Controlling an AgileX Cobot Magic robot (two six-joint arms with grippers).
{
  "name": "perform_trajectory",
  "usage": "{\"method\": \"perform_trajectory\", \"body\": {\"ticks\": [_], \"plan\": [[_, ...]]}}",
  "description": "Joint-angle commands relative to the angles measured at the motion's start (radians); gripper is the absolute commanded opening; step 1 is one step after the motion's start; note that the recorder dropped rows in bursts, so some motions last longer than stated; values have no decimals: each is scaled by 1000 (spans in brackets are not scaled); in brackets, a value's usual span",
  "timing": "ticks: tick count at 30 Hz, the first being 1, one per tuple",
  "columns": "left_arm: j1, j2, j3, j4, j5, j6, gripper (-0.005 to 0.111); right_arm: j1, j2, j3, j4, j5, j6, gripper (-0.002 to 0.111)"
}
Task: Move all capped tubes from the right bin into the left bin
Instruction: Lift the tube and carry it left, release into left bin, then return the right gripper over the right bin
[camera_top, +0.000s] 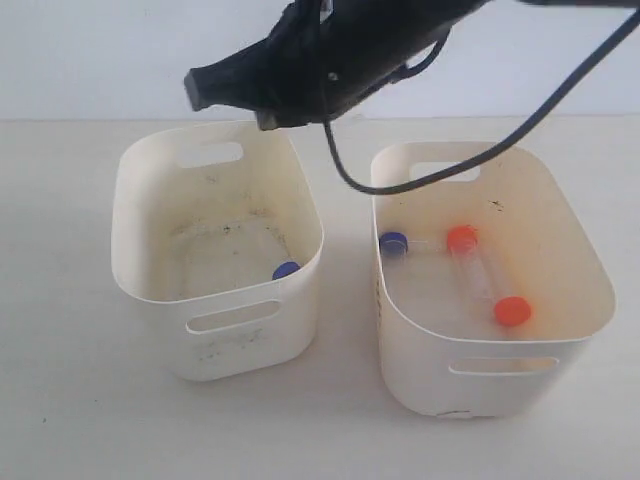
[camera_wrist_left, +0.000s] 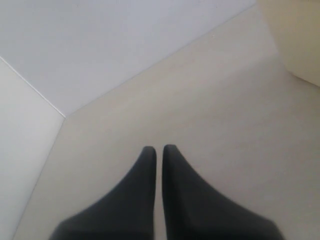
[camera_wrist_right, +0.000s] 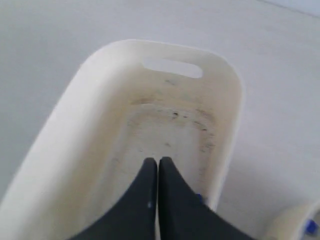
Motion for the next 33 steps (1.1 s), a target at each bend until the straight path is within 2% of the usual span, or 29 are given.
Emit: {"method": "perform_trajectory", "body": {"ticks": [1,5,14,33], "plan": [[-1,4,-4,-3,-5,-1,4,-65,-30,-16,-314,284,243,0],[-1,4,-4,-3,-5,-1,4,-117,-25,7,-306,397,245,0],[-1,4,-4,-3,-5,-1,4,-240,-2,135,-191,410,251,0],[-1,4,-4,-3,-5,-1,4,-240,126,148,-141,377,274,0]]}}
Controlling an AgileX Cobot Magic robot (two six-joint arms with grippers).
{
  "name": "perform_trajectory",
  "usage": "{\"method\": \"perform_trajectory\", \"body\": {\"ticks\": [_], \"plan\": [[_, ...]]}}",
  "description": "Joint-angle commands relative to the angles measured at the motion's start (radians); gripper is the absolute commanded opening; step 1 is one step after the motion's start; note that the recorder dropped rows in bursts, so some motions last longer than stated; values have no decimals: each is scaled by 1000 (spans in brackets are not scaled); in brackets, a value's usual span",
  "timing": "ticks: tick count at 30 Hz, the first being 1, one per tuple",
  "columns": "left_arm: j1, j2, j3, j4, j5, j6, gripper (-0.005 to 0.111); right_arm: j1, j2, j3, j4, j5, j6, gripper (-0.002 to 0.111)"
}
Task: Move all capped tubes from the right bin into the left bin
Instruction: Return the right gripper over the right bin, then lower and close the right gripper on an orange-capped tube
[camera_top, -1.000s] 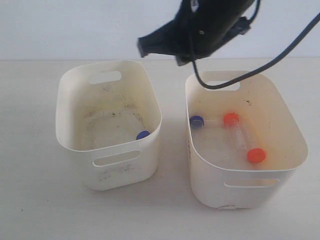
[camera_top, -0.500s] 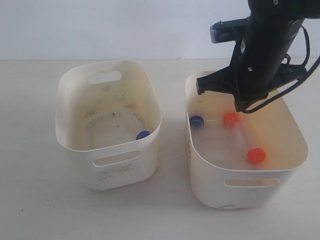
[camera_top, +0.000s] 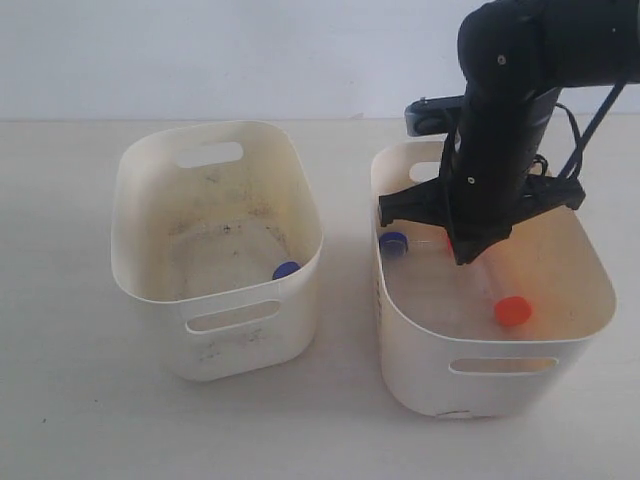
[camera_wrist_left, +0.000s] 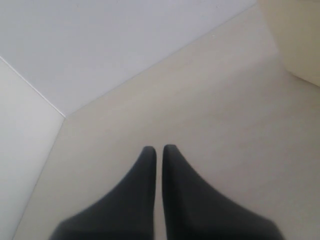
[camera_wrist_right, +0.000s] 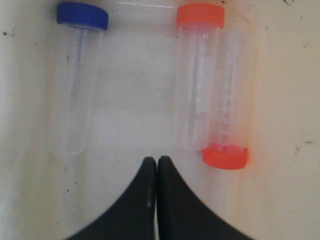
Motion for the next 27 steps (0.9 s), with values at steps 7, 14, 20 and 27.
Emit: {"method": "perform_trajectory", "body": {"ticks": [7,14,20,27], "plan": [[-1,4,-4,-3,-5,-1,4,-6,11,1,-13,-38,38,0],[-1,4,-4,-3,-5,-1,4,-6,11,1,-52,-36,87,9],[-1,4,-4,-3,-5,-1,4,-6,11,1,-48,-54,89,35],[-1,4,-4,-3,-5,-1,4,-6,11,1,-48,-68,89,37]]}}
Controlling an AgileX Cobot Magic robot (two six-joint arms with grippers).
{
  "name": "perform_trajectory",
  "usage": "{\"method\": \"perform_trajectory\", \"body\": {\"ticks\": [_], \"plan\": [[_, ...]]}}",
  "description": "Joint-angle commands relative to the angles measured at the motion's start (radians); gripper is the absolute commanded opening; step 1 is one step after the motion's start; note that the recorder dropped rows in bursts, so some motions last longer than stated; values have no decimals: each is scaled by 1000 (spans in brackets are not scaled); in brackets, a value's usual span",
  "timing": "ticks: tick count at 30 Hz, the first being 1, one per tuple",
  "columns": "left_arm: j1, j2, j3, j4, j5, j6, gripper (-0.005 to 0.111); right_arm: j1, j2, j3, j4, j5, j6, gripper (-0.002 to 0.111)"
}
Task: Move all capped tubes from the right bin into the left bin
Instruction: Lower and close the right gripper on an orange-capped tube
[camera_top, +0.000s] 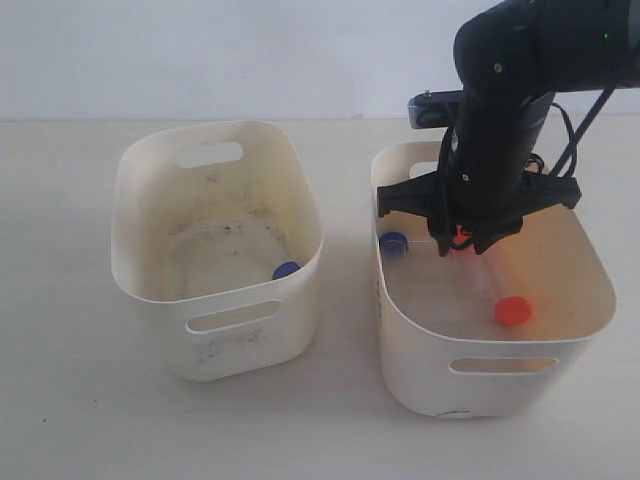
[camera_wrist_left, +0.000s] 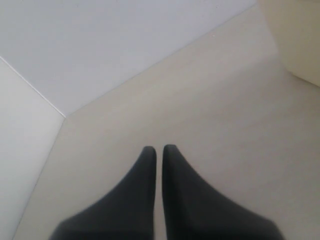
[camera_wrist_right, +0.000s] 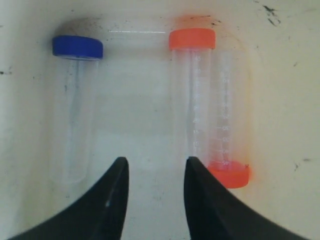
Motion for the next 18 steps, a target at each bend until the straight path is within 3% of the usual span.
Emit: {"method": "perform_trajectory", "body": {"ticks": [1,18], "plan": [[-1,4,-4,-3,-5,-1,4,-6,0,1,-4,-23,1,37],[-1,4,-4,-3,-5,-1,4,-6,50,1,-40,-20,17,37]]}}
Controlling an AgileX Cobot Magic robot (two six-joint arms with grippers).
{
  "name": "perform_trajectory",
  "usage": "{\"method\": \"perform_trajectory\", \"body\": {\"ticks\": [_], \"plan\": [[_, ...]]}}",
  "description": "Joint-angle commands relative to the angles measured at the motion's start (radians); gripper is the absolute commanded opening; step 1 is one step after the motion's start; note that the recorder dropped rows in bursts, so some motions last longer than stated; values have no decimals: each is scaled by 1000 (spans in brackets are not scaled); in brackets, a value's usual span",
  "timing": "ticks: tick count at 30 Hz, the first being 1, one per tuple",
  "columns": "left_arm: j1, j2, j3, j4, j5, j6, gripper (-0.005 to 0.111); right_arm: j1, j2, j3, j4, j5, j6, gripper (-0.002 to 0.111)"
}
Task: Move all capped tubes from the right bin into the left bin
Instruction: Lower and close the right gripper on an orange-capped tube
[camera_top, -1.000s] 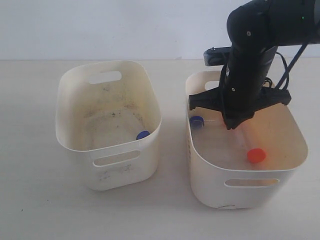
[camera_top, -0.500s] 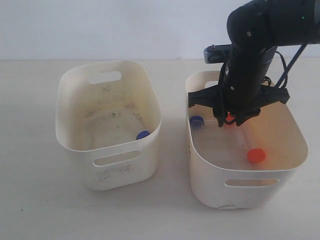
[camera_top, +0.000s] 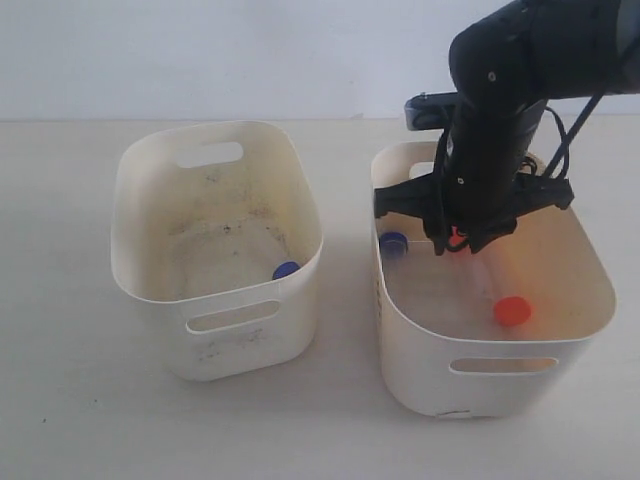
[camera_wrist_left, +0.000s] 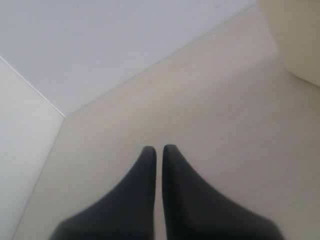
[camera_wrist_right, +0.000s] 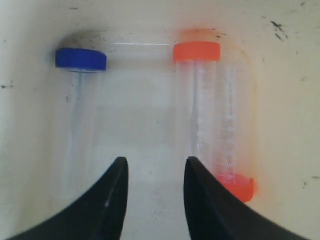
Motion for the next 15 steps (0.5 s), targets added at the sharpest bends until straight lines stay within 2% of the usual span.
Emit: {"method": "perform_trajectory", "body": {"ticks": [1,6,9,15], "plan": [[-1,4,-4,-3,-5,-1,4,-6,33,1,-22,12,7,37],[-1,4,-4,-3,-5,-1,4,-6,44,1,-36,8,17,37],[-1,4,-4,-3,-5,-1,4,-6,48,1,-65,22,92,38],[-1,4,-4,-3,-5,-1,4,-6,76,1,-64,24,95,54]]}}
